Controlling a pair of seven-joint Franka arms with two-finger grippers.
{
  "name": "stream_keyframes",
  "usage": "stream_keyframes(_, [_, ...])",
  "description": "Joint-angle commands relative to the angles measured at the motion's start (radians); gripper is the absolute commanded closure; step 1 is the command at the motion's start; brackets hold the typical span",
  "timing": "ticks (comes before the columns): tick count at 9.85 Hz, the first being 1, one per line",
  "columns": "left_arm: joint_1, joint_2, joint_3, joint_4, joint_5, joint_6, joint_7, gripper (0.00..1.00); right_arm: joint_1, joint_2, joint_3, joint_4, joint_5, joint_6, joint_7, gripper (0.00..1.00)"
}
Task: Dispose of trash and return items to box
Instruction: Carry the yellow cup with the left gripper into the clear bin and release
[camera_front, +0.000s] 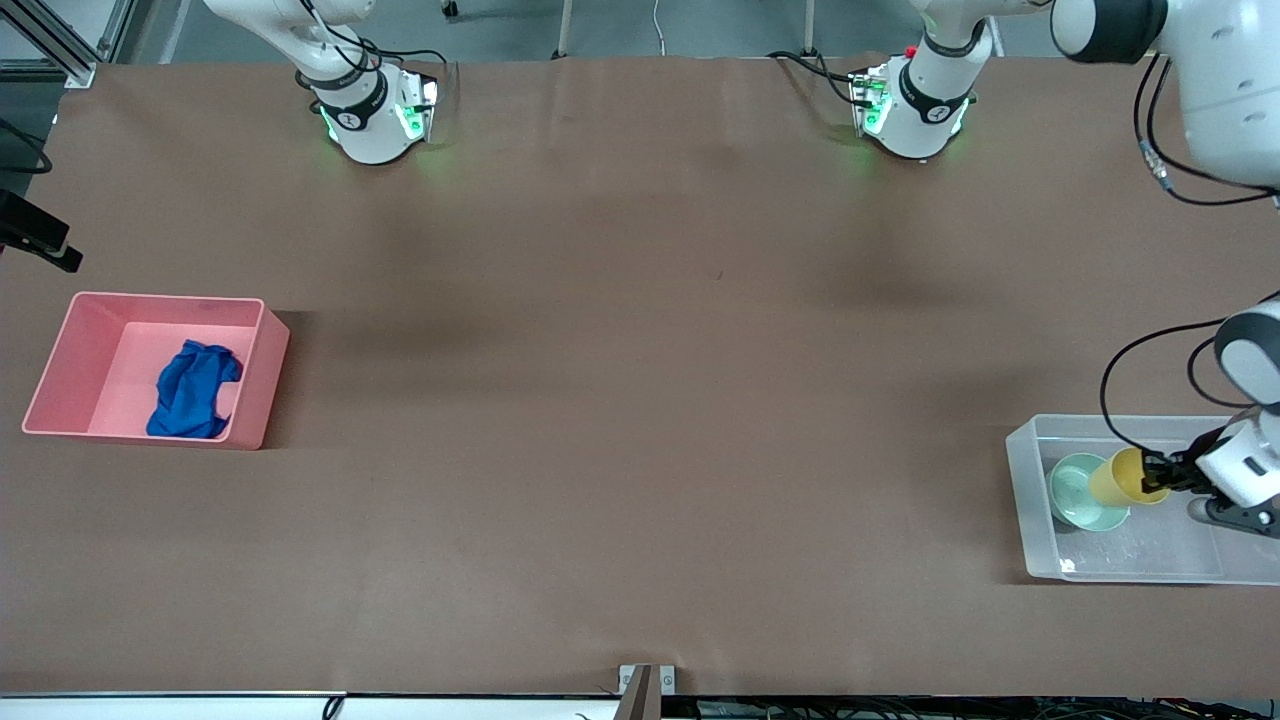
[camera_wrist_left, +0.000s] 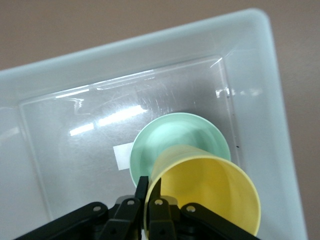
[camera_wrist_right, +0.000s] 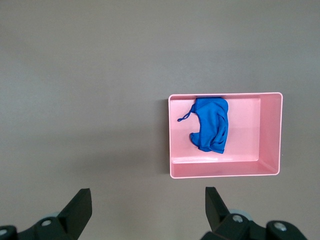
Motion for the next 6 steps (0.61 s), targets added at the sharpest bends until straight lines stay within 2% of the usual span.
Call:
stream_keyframes(1, [-0.006, 0.070, 0.011, 0.029, -0.027, 0.024, 0.013, 0.96, 0.007, -0.016, -0.003, -0.008, -0.004, 0.003, -0.003, 0.00])
stream_keyframes(2, [-0.009, 0.072, 0.011, 0.027, -0.065, 0.030, 0.013, 0.79, 0.006, -0.016, -0.003, -0.008, -0.004, 0.003, -0.003, 0.00])
stream_keyframes(3, [0.000, 0.058, 0.011, 0.027, -0.082, 0.029, 0.016, 0.25, 0.006, -0.016, -0.003, -0.008, -0.004, 0.004, -0.003, 0.00])
stream_keyframes(4, [-0.001, 0.020, 0.013, 0.024, -0.081, 0.019, 0.010, 0.00, 0.006, -0.016, -0.003, -0.008, -0.004, 0.004, -0.003, 0.00])
stream_keyframes(6, [-0.006, -0.075, 0.011, 0.010, -0.075, -0.052, 0.003, 0.00, 0.007, -0.016, -0.003, -0.008, -0.004, 0.001, -0.003, 0.00])
